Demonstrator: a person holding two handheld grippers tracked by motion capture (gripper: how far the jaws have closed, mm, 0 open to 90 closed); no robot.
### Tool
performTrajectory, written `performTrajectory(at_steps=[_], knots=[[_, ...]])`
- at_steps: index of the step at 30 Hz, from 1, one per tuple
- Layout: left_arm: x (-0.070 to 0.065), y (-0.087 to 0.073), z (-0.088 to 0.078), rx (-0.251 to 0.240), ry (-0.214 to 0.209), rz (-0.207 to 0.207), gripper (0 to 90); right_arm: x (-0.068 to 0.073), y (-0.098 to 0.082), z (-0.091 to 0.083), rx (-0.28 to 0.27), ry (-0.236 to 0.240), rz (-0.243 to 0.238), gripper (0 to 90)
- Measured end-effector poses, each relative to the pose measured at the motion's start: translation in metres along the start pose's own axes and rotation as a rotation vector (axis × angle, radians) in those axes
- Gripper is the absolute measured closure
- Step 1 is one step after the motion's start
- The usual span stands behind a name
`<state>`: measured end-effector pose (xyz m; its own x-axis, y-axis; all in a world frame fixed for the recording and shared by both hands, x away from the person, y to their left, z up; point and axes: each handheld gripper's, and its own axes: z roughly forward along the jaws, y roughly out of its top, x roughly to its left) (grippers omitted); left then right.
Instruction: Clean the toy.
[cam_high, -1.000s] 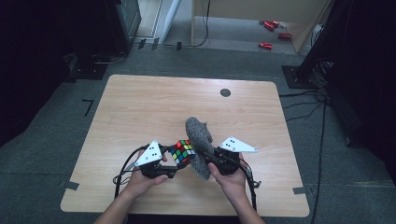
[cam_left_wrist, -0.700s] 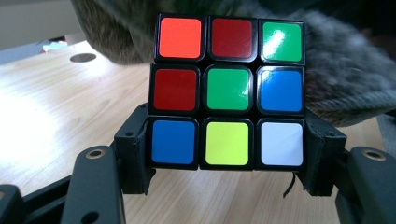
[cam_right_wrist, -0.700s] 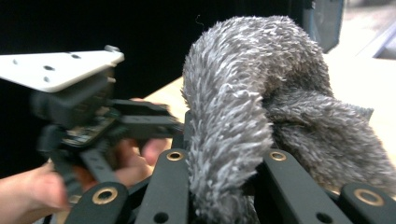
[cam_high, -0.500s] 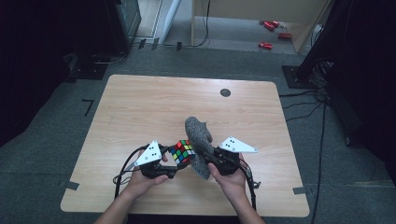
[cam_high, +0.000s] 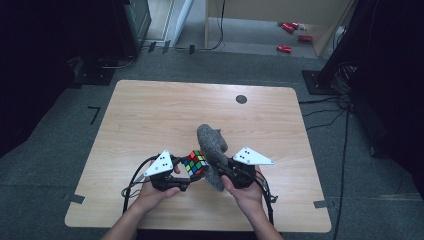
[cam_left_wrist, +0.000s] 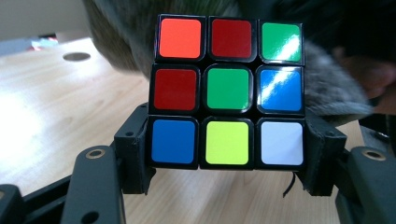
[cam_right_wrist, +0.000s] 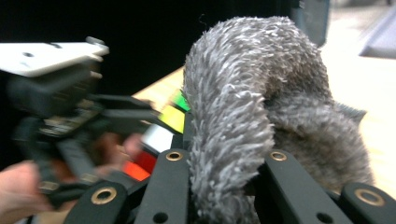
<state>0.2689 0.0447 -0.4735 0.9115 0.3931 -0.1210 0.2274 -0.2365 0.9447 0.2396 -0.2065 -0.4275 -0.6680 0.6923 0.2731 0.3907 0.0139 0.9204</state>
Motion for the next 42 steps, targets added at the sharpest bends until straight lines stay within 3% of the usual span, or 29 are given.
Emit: performTrajectory(at_steps=[4, 8, 10, 17, 23, 26, 29, 31, 34, 38, 42], knots=[[-0.004, -0.001, 0.002, 0.004, -0.008, 0.012, 35.0, 0.01, 0.003, 0.001, -0.012, 0.025, -0.028, 79.6], [-0.001, 0.001, -0.002, -0.021, -0.012, -0.002, 35.0, -0.001, -0.002, 0.001, -0.005, -0.018, -0.034, 79.5], [0.0, 0.001, -0.003, -0.026, -0.008, -0.007, 35.0, -0.007, -0.004, 0.0, 0.0, -0.015, 0.01, 79.6], [-0.004, 0.0, 0.002, -0.008, -0.013, 0.002, 35.0, 0.009, 0.001, -0.001, -0.027, 0.015, -0.035, 79.9], [-0.001, 0.001, -0.002, -0.021, -0.004, -0.011, 35.0, -0.007, -0.004, 0.0, -0.003, -0.016, 0.02, 80.2], [-0.002, 0.0, 0.001, -0.007, -0.002, -0.018, 35.0, 0.001, -0.002, -0.001, -0.015, -0.002, 0.0, 80.3], [-0.006, -0.001, 0.005, 0.014, 0.002, 0.003, 35.0, 0.011, 0.001, -0.001, -0.029, 0.02, -0.04, 80.2], [-0.007, -0.001, 0.005, 0.024, 0.009, 0.015, 35.0, 0.008, -0.001, 0.0, -0.022, 0.013, -0.041, 80.3], [-0.006, 0.0, 0.003, 0.015, 0.011, 0.015, 35.1, -0.004, -0.007, 0.002, -0.001, -0.037, -0.025, 80.3], [0.0, 0.002, -0.004, -0.042, 0.006, -0.03, 35.0, -0.014, -0.01, 0.001, 0.0, -0.049, 0.014, 80.3], [0.01, 0.004, -0.016, -0.155, -0.007, -0.12, 35.1, -0.023, -0.013, 0.001, -0.004, -0.053, 0.073, 80.3]])
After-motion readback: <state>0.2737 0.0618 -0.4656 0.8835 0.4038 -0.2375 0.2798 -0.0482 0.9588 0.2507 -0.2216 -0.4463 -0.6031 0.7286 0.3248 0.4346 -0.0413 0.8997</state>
